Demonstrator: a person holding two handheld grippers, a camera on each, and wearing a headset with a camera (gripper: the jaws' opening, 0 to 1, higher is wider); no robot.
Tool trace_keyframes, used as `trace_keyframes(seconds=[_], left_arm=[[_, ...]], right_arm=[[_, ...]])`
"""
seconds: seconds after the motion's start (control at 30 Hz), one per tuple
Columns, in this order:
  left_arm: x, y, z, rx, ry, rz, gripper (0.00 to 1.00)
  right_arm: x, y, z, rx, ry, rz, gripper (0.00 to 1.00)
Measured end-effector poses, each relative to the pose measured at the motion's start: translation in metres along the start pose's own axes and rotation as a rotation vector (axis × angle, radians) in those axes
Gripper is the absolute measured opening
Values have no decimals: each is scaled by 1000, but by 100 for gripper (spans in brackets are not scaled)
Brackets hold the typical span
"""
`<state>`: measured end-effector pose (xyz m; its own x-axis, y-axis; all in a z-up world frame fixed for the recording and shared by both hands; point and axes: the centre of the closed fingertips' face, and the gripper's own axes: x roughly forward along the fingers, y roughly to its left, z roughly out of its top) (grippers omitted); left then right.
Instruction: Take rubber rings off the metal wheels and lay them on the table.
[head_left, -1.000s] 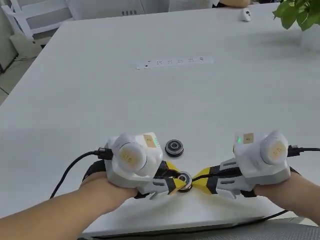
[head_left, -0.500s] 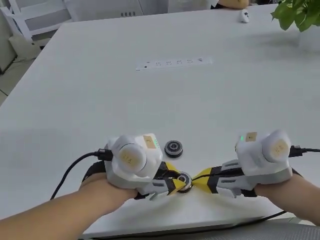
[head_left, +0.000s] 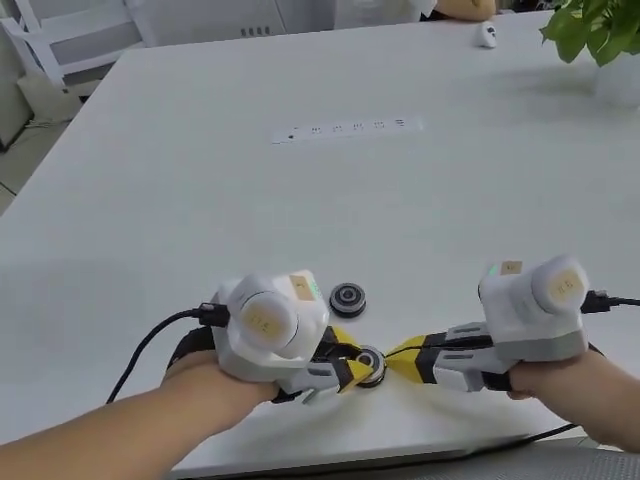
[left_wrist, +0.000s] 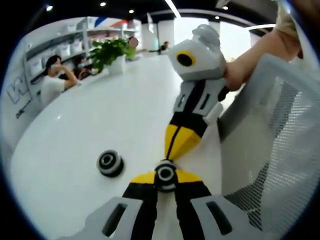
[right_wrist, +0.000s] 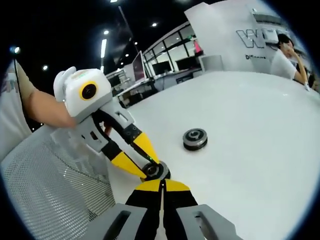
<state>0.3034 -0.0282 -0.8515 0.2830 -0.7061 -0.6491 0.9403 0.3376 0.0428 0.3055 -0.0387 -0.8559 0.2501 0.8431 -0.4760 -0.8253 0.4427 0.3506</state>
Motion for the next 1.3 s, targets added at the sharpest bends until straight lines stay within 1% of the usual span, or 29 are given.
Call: trace_keyframes(seconds=[0.03,0.1,0.17,0.27,0.3,0.43,0.47,0.87,1.03,1.3], left_arm=[[0,0,0,0,0,0,12],[0,0,0,-1,-1,1,12],[0,0,0,0,-1,3,12],[1,1,0,-5,2,14,12],[1,1,0,-7,3,17,12],[1,1,0,-3,10,26,12],[1,1,0,-3,11,28,12],[1,1,0,-4,16,32,11],[1,1,0,-2,18,32,11],[1,0,0,3,19,31,11]], right_arm=[[0,0,1,2,-8,4,0],[0,2,2,34,-21,11,0],[0,1,2,49,-27,10,0],[-1,1,4,98,-47,11,0],[-1,1,4,102,-49,11,0],[0,5,6,81,-45,13,0],[0,5,7,65,-39,13,0],[0,7,7,63,-44,22,0],[1,9,8,75,-53,30,0],[2,12,7,61,-50,40,0]])
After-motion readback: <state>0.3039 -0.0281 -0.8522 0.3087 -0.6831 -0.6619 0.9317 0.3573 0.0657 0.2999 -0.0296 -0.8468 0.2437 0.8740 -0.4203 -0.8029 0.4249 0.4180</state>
